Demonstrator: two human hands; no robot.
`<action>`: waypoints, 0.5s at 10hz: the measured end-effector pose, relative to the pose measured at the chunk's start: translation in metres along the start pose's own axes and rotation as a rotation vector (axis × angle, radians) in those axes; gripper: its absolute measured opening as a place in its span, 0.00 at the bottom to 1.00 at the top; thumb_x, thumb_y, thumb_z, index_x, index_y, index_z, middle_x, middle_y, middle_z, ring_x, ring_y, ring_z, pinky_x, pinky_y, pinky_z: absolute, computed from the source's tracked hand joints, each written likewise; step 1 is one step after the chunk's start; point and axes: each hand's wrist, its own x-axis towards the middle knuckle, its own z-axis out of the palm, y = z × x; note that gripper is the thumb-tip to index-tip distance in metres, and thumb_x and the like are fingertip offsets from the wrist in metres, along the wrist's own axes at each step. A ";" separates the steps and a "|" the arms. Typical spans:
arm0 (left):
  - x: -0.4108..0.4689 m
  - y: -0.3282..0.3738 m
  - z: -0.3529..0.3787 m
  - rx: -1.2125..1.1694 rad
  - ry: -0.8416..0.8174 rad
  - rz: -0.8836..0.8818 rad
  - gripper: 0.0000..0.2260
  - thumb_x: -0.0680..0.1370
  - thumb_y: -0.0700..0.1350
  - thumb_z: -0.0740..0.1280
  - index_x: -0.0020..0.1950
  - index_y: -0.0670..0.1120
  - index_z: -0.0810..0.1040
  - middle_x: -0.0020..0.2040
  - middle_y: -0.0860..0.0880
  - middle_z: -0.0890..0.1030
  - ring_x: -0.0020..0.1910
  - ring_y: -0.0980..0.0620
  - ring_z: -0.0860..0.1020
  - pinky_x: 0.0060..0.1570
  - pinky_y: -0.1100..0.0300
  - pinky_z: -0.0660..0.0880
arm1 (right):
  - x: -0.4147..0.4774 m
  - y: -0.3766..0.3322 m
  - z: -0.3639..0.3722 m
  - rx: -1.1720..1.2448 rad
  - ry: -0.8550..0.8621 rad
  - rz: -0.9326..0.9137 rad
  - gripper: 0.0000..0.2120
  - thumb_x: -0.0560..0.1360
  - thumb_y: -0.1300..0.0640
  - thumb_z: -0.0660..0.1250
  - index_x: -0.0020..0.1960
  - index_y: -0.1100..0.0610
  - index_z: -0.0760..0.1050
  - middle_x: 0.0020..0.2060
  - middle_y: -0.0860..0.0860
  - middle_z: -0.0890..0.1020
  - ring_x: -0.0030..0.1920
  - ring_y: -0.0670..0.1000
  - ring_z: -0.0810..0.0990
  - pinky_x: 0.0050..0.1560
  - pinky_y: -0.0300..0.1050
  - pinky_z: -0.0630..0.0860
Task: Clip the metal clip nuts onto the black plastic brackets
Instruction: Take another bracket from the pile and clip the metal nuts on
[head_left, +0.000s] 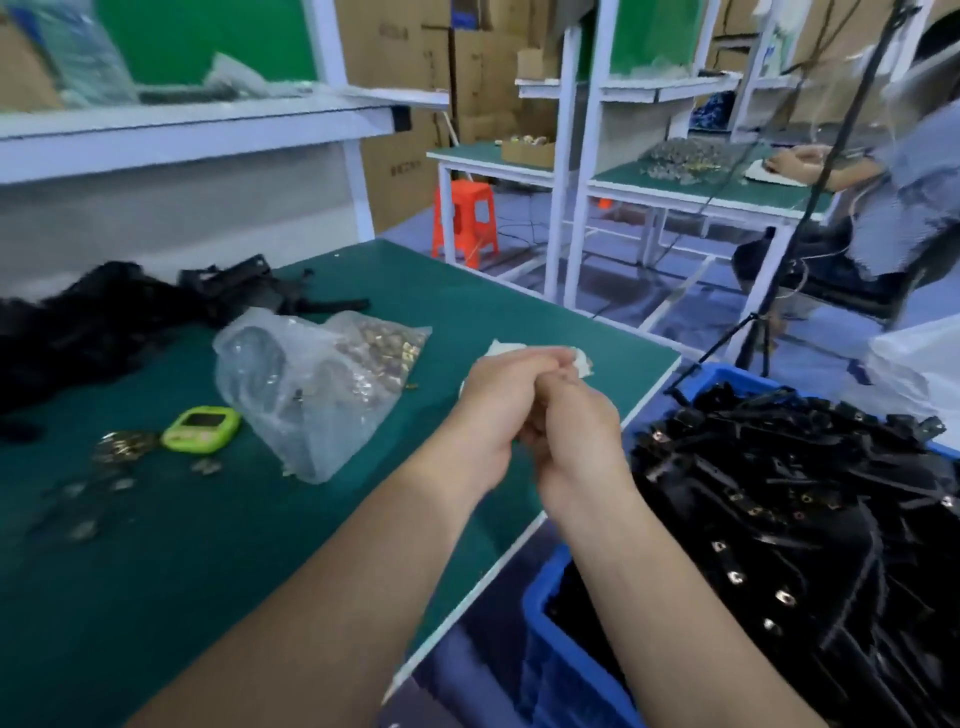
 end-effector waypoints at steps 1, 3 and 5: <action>-0.021 0.023 -0.057 -0.005 0.138 0.163 0.11 0.78 0.36 0.65 0.48 0.45 0.87 0.47 0.46 0.88 0.42 0.53 0.84 0.36 0.65 0.74 | -0.028 0.013 0.050 -0.109 -0.150 0.013 0.16 0.79 0.73 0.51 0.50 0.67 0.78 0.45 0.56 0.81 0.48 0.52 0.81 0.35 0.27 0.67; -0.058 0.041 -0.177 -0.012 0.585 0.317 0.11 0.74 0.35 0.66 0.43 0.43 0.88 0.41 0.47 0.88 0.44 0.50 0.86 0.41 0.60 0.81 | -0.058 0.103 0.133 -0.346 -0.554 0.023 0.09 0.80 0.63 0.62 0.46 0.58 0.80 0.36 0.50 0.83 0.36 0.48 0.81 0.36 0.40 0.78; -0.084 0.019 -0.292 0.345 1.061 0.292 0.11 0.78 0.43 0.67 0.43 0.56 0.87 0.38 0.61 0.85 0.39 0.65 0.81 0.42 0.65 0.78 | -0.078 0.189 0.198 -0.784 -0.816 0.005 0.15 0.72 0.65 0.60 0.44 0.57 0.86 0.41 0.57 0.87 0.47 0.58 0.85 0.43 0.50 0.79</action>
